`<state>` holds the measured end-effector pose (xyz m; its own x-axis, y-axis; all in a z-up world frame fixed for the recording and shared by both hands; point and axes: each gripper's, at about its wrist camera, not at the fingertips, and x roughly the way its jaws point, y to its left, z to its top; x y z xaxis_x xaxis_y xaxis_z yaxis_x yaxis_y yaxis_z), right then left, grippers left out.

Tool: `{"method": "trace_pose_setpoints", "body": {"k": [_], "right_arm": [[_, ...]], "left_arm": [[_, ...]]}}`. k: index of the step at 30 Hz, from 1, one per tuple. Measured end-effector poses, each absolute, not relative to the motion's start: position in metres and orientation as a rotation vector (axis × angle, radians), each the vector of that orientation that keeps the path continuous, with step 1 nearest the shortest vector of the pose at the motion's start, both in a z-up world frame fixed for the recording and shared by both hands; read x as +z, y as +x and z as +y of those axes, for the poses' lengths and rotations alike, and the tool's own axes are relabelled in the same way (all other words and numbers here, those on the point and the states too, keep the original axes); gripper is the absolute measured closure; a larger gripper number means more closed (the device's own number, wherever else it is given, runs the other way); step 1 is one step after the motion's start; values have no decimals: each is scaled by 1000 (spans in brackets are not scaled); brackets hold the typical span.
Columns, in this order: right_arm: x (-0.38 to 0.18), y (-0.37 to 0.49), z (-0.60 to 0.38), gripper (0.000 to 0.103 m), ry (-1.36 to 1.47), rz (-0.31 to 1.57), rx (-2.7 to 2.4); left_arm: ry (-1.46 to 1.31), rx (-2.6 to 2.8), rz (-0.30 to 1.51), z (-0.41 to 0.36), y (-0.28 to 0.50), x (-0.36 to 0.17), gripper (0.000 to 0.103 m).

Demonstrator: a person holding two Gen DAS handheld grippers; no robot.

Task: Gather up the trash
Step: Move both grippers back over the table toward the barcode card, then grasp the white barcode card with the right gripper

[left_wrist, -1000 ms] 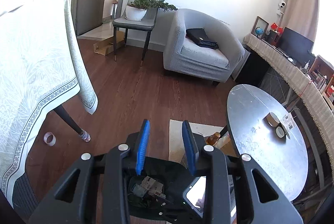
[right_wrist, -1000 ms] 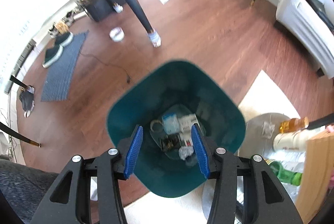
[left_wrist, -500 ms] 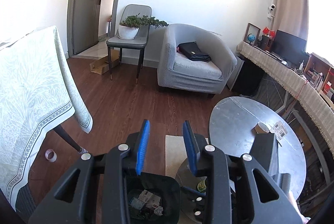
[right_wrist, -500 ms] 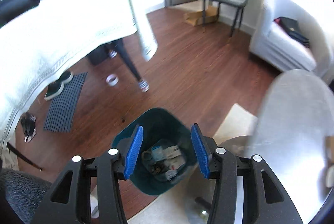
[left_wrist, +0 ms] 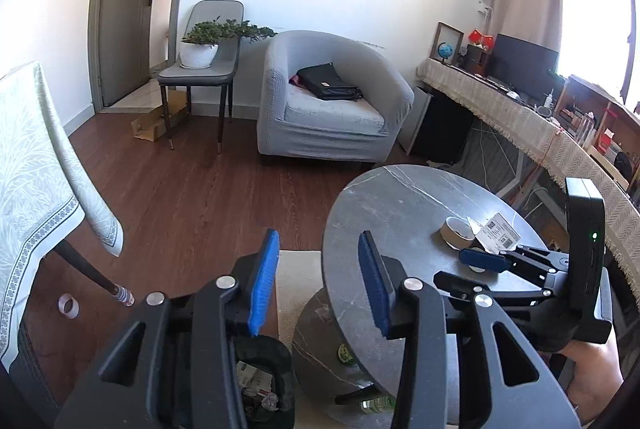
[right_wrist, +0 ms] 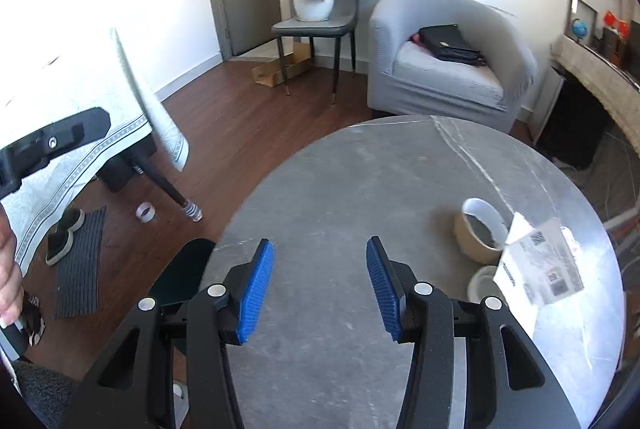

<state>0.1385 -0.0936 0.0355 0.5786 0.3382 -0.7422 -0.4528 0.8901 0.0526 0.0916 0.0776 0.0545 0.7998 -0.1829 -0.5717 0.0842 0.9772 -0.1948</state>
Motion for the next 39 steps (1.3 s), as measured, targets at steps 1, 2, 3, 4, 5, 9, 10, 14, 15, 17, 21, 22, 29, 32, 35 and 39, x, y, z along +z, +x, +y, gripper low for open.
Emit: {"method": "trace_pose_setpoints", "body": {"k": [1,2,3,4,5,9,10,14,15,17,21,22,29,32,35,39], "right_arm": [[36,139,-104,54,-138,832,447],[35,141,-116,53,-126,832,425],[35,141,-125,52,-116,831,410],[35,143,-136,50,-102,829,393],[36,142,-144,49,-90,825,381],[40,143,-173,48,-50,800,335],[40,144,-180,48,-43,797,325],[37,149,-214,48,-13,787,274],[37,150,-220,48,-11,789,264],[33,153,-234,48,-9,797,247],[29,159,-255,48,-8,807,228],[28,160,-258,48,-10,804,226],[13,176,-261,48,-40,814,237],[8,181,-261,48,-28,811,253],[3,183,-260,48,-16,810,276],[-3,185,-261,63,-2,838,299]], "left_arm": [[-160,-160,634,70,94,53,58],[-156,-170,638,64,96,51,57],[-150,-181,643,57,98,48,56],[-145,-189,646,51,100,46,55],[-142,-199,652,45,102,44,55],[-146,-234,671,22,111,34,55],[-145,-241,675,18,113,32,55],[-117,-280,694,-5,118,24,52],[-110,-286,698,-10,120,22,52],[-100,-305,711,-18,124,18,51],[-95,-334,738,-32,133,8,50],[-97,-339,744,-34,134,6,50],[-92,-376,775,-54,148,-7,50],[-83,-392,783,-62,147,-9,49],[-63,-403,796,-67,148,-13,49],[-52,-403,806,-69,152,-17,49]]}}
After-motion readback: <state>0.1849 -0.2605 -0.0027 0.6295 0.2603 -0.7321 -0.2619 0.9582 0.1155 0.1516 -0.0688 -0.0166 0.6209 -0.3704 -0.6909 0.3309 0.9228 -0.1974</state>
